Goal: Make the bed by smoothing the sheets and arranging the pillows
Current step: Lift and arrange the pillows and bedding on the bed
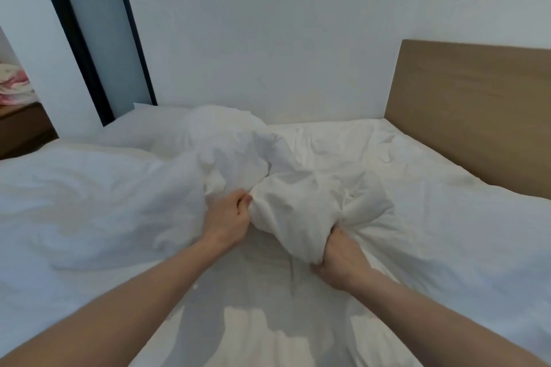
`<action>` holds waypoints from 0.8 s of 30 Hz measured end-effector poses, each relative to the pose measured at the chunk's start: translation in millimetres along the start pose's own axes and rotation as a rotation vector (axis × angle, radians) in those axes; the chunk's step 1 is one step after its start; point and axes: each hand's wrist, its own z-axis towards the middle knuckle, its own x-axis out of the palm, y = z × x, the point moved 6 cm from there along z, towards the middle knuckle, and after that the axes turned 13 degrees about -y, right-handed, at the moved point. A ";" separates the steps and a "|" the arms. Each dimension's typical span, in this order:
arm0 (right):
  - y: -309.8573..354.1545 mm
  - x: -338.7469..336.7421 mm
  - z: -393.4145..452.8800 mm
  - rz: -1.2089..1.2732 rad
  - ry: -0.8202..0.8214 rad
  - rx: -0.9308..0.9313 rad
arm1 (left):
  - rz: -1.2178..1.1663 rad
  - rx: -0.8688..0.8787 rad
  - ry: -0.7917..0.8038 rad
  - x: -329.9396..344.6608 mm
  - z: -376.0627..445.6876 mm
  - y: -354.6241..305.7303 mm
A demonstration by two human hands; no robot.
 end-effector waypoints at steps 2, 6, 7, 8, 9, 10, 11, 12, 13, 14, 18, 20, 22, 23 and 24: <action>-5.7 -50.3 13.0 0.120 -0.297 0.082 | -0.169 0.064 -0.092 -35.2 9.0 -49.7; -21.8 -180.4 34.1 0.536 -0.703 0.203 | -0.499 0.230 -0.264 -106.4 18.2 -144.5; -21.5 -205.4 35.6 0.610 -0.765 0.180 | -0.551 0.218 -0.301 -114.2 23.5 -152.7; -19.9 -220.2 37.1 0.655 -0.790 0.155 | -0.578 0.184 -0.330 -113.7 30.0 -151.1; -19.1 -224.4 38.0 0.662 -0.771 0.157 | -0.570 0.133 -0.324 -103.9 34.6 -143.1; -18.6 -218.6 38.9 0.620 -0.714 0.178 | -0.509 0.083 -0.284 -86.7 35.4 -128.0; -20.3 -205.2 38.4 0.533 -0.632 0.210 | -0.385 0.046 -0.183 -64.6 31.1 -109.2; -25.3 -182.7 35.7 0.416 -0.526 0.250 | -0.213 0.032 -0.015 -39.7 20.0 -87.9; -29.7 -155.4 28.7 0.285 -0.379 0.290 | -0.023 0.050 0.199 -19.7 0.8 -67.7; -33.1 -125.4 18.6 0.155 -0.197 0.308 | 0.142 0.082 0.417 -9.1 -23.3 -50.3; -22.7 -69.6 -9.6 -0.056 0.224 0.280 | 0.224 0.171 0.559 -56.7 -56.9 -39.7; 10.1 -92.0 0.1 0.019 0.074 0.131 | 0.204 0.126 0.382 -114.4 -52.7 -32.6; 62.0 -117.9 3.0 0.146 -0.120 -0.079 | 0.328 0.111 0.263 -181.2 -70.0 -9.8; 89.6 -122.4 0.4 0.247 -0.157 -0.169 | 0.410 0.087 0.202 -214.6 -83.9 10.3; 115.1 -118.9 -5.4 0.326 -0.127 -0.240 | 0.490 0.028 0.143 -246.6 -101.7 34.7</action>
